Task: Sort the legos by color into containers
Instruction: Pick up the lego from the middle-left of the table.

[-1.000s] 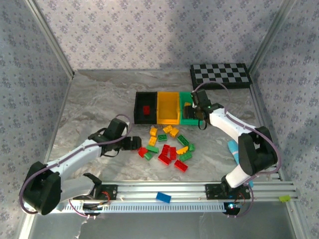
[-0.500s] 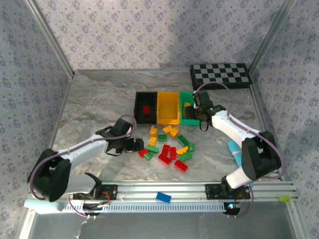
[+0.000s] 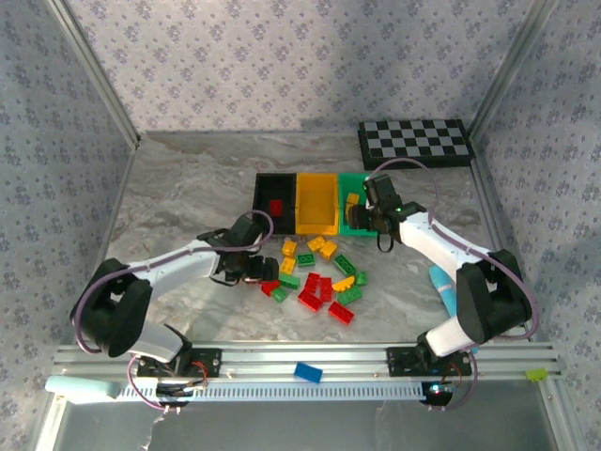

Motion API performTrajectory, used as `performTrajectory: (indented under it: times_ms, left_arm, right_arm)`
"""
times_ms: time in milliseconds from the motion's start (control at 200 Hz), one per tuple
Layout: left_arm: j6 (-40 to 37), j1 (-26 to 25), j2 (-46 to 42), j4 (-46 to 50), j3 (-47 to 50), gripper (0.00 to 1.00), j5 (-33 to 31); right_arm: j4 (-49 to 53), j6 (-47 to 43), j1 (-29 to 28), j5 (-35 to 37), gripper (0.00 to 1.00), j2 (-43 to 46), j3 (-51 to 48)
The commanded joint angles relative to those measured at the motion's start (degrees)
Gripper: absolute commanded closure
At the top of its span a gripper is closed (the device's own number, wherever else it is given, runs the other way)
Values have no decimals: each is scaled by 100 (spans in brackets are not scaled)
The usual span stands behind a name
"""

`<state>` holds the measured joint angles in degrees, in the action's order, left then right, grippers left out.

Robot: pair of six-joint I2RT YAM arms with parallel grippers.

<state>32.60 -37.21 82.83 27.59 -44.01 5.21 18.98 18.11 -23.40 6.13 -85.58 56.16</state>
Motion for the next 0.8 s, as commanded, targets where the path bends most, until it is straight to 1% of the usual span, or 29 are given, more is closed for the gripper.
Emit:
performTrajectory:
  times_ms: [0,185,275,390,515,540,640,795]
  left_arm:
    - [-59,-34,156,422,-109,15,-392]
    - [-17,-44,187,396,-95,22,-378]
    - [48,-82,187,370,-35,23,-332]
    - [110,-120,182,271,76,28,-334]
    - [84,-118,168,285,25,42,-378]
    - [67,-118,160,289,-9,43,-384]
    - [-61,-119,100,390,-231,44,-459]
    - [-430,-92,119,645,-922,44,-746]
  right_arm:
    - [16,-83,-22,109,36,121,-9]
    - [18,-98,-24,164,36,153,-66]
    - [8,-106,-8,189,36,182,-95]
    - [7,-115,2,190,36,190,-88]
    - [8,-115,9,179,36,183,-70]
    - [13,-115,2,181,36,183,-64]
    - [41,-123,2,195,36,215,-63]
    - [58,-73,7,145,36,353,-140]
